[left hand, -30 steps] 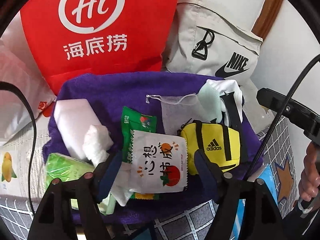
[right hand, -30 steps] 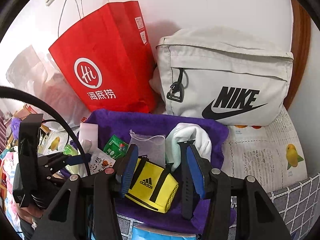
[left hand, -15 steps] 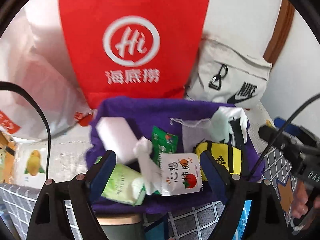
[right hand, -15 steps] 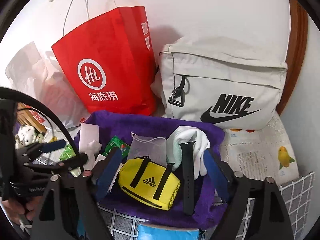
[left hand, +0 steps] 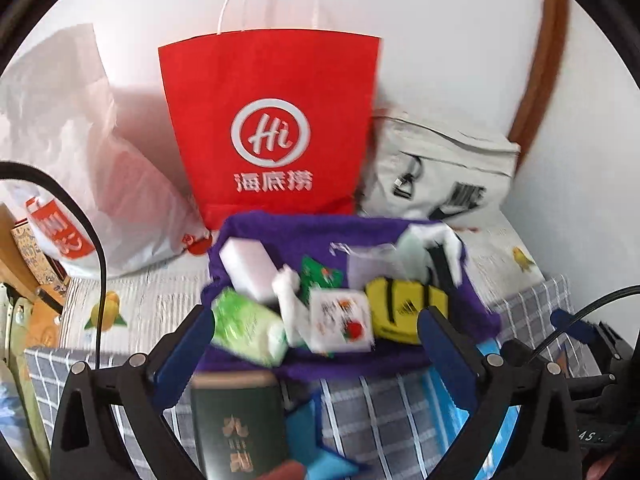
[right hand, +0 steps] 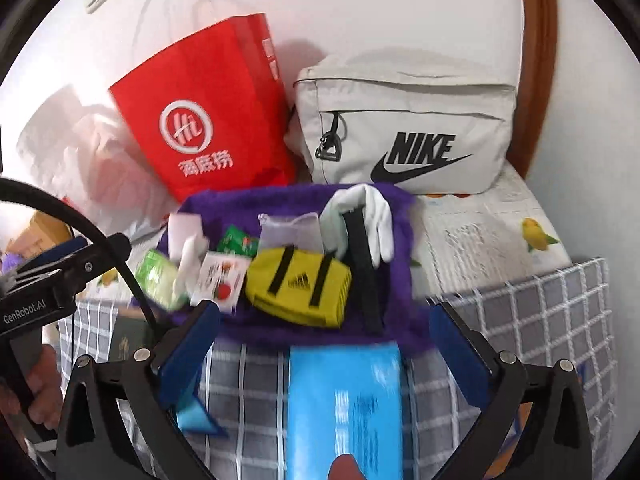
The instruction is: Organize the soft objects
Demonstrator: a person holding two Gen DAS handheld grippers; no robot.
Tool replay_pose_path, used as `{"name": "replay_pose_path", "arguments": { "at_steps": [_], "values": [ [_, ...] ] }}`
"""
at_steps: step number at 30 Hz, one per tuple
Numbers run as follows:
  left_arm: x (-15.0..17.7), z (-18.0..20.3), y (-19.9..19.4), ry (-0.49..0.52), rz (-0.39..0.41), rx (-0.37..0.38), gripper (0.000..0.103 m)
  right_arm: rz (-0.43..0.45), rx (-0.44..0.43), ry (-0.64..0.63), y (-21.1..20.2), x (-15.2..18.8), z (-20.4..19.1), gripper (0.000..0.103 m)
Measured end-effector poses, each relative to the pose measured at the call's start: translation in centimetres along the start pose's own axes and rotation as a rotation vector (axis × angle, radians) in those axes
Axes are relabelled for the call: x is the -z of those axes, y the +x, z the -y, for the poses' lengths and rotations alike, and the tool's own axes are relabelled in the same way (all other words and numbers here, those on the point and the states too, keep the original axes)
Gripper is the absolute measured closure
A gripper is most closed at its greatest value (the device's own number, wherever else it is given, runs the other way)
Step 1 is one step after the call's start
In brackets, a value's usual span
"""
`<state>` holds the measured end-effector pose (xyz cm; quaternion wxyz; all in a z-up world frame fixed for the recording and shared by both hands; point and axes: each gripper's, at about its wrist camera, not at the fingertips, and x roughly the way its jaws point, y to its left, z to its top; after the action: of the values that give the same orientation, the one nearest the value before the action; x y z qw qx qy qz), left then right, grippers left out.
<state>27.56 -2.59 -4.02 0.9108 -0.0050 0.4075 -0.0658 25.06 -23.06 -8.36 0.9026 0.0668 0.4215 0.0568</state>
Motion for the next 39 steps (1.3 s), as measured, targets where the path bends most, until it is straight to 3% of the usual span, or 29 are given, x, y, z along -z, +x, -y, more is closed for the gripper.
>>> {"name": "replay_pose_path", "arguments": {
  "at_steps": [5,12,17,25,29,39],
  "values": [
    [3.0,0.3,-4.4,0.001,0.015,0.015,0.001,0.007,0.005,-0.008,-3.8,3.1,-0.8,0.000],
    [7.8,-0.1,-10.7,0.028,0.064,-0.086,0.001,0.015,0.010,-0.028,-8.1,7.5,-2.1,0.000],
    [10.9,-0.7,-14.2,-0.023,0.075,-0.075,0.001,0.023,0.009,-0.038,-10.9,9.9,-3.2,0.000],
    [14.7,0.5,-16.9,-0.019,0.088,-0.114,0.001,0.071,0.026,-0.048,-14.9,12.0,-3.0,0.000],
    [15.2,0.5,-17.3,-0.033,0.073,-0.086,0.001,0.090,0.034,-0.061,-16.2,12.6,-3.3,0.000],
    [16.2,0.3,-17.8,-0.035,0.064,-0.102,0.001,0.102,0.032,-0.057,-17.2,13.3,-3.2,0.000]
  ]
}}
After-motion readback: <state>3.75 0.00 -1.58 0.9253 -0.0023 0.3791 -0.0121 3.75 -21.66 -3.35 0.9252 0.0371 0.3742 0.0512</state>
